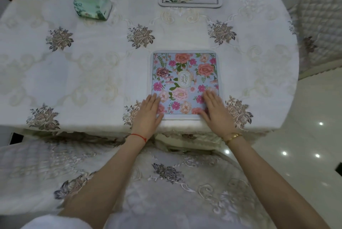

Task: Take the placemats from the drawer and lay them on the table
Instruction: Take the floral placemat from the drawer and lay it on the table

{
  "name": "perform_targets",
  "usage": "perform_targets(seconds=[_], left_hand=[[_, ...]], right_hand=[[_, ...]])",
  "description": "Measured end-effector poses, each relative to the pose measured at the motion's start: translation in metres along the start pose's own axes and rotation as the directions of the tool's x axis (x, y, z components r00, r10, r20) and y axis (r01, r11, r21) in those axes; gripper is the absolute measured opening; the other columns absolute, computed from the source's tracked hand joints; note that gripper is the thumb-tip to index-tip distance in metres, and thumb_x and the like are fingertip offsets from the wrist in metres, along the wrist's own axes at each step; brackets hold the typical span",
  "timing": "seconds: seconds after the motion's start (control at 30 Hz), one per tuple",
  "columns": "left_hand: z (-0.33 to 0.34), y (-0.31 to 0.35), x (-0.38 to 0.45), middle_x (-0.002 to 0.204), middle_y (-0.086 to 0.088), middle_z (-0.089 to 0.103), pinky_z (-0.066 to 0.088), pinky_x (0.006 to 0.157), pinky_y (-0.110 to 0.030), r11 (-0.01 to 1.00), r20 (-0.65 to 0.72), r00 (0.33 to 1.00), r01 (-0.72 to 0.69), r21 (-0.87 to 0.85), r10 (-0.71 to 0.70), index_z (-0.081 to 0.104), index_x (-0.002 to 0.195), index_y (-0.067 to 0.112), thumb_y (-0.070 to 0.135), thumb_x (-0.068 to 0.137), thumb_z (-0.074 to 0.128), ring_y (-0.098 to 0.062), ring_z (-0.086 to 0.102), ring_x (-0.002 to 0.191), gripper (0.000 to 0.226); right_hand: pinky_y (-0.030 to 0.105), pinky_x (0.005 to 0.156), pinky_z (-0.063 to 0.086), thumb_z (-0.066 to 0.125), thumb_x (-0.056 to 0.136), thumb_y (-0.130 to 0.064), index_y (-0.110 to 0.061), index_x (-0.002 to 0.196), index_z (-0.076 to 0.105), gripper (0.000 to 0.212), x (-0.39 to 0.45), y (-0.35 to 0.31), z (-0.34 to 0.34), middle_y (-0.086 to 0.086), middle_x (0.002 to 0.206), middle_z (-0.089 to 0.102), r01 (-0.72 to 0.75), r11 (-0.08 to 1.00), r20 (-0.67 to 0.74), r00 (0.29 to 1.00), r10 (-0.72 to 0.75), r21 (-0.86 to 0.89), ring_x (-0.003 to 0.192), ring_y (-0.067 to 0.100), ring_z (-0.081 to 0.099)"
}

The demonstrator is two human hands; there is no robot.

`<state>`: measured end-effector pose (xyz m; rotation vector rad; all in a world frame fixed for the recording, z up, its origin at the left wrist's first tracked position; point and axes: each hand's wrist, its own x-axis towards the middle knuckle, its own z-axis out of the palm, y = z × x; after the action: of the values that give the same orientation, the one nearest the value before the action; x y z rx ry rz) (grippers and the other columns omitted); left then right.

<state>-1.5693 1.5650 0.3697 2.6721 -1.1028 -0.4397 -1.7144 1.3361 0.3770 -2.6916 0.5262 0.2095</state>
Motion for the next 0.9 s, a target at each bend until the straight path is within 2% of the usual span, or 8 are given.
perform_targets(seconds=[0.1,0.2,0.4,0.5,0.63,0.77,0.9], left_hand=[[0.007,0.028,0.003,0.161,-0.006,0.007,0.001,0.121,-0.034,0.999,0.003,0.999,-0.044,-0.01,0.044,0.01,0.153,0.013,0.04,0.101,0.036,-0.02,0.001,0.149,0.064],[0.017,0.042,0.004,0.162,-0.006,0.001,0.003,0.122,-0.036,1.0,0.045,0.999,0.01,-0.014,-0.009,0.007,0.153,0.012,0.04,0.101,0.036,-0.019,-0.002,0.149,0.066],[0.016,0.015,-0.008,0.162,-0.003,0.002,0.002,0.122,-0.036,0.999,0.043,0.999,0.032,-0.002,-0.032,0.004,0.153,0.014,0.046,0.1,0.033,-0.017,0.0,0.149,0.069],[0.01,0.002,-0.013,0.162,-0.003,0.003,0.003,0.122,-0.035,1.0,0.033,0.999,0.029,0.0,-0.029,0.006,0.153,0.014,0.046,0.1,0.034,-0.017,0.002,0.149,0.068],[0.002,-0.002,-0.009,0.161,-0.005,0.009,-0.001,0.12,-0.031,1.0,-0.001,1.0,0.0,-0.012,0.0,0.012,0.153,0.013,0.041,0.1,0.039,-0.02,0.006,0.149,0.066],[-0.007,0.014,0.022,0.16,-0.008,0.015,0.003,0.121,-0.032,0.996,-0.03,0.999,-0.048,-0.08,0.045,0.018,0.152,0.01,0.036,0.099,0.044,-0.021,0.009,0.148,0.064],[-0.007,0.026,0.059,0.161,-0.006,0.009,0.006,0.122,-0.033,0.994,0.015,0.998,-0.064,-0.086,0.066,0.014,0.153,0.01,0.035,0.099,0.044,-0.022,0.005,0.149,0.066]], right_hand=[[0.032,0.12,-0.003,0.029,0.101,-0.048,-0.018,0.153,0.003,0.065,0.007,-0.041,0.016,-0.002,0.159,-0.005,0.048,0.998,0.021,0.999,-0.049,0.036,0.146,0.013,-0.009],[0.036,0.122,0.003,0.027,0.103,-0.041,-0.014,0.153,0.004,0.061,0.009,-0.055,0.034,0.001,0.161,0.0,0.021,0.998,0.018,1.0,-0.022,0.054,0.146,0.013,-0.007],[0.036,0.122,0.005,0.021,0.102,-0.045,-0.018,0.153,0.002,0.061,-0.018,-0.01,0.028,0.0,0.161,0.001,-0.026,0.999,-0.003,1.0,0.026,0.025,0.148,0.013,-0.004],[0.036,0.122,0.005,0.025,0.102,-0.046,-0.018,0.153,0.003,0.062,-0.031,0.017,0.016,-0.001,0.161,0.0,-0.058,0.998,-0.002,0.998,0.058,-0.002,0.147,0.012,-0.005],[0.035,0.121,0.005,0.033,0.1,-0.044,-0.016,0.153,0.01,0.064,-0.029,0.032,-0.002,-0.002,0.16,0.005,-0.084,0.995,-0.028,0.996,0.086,0.062,0.145,0.008,-0.006],[0.032,0.12,0.003,0.035,0.101,-0.042,-0.017,0.153,0.012,0.062,0.01,0.012,-0.015,-0.002,0.16,0.005,0.012,0.998,-0.04,0.999,-0.01,0.062,0.147,0.013,-0.002],[0.039,0.122,0.005,0.038,0.1,-0.041,-0.013,0.153,0.01,0.066,0.062,-0.009,-0.008,0.003,0.161,0.004,0.092,0.995,0.04,0.995,-0.094,0.043,0.148,0.019,-0.002]])
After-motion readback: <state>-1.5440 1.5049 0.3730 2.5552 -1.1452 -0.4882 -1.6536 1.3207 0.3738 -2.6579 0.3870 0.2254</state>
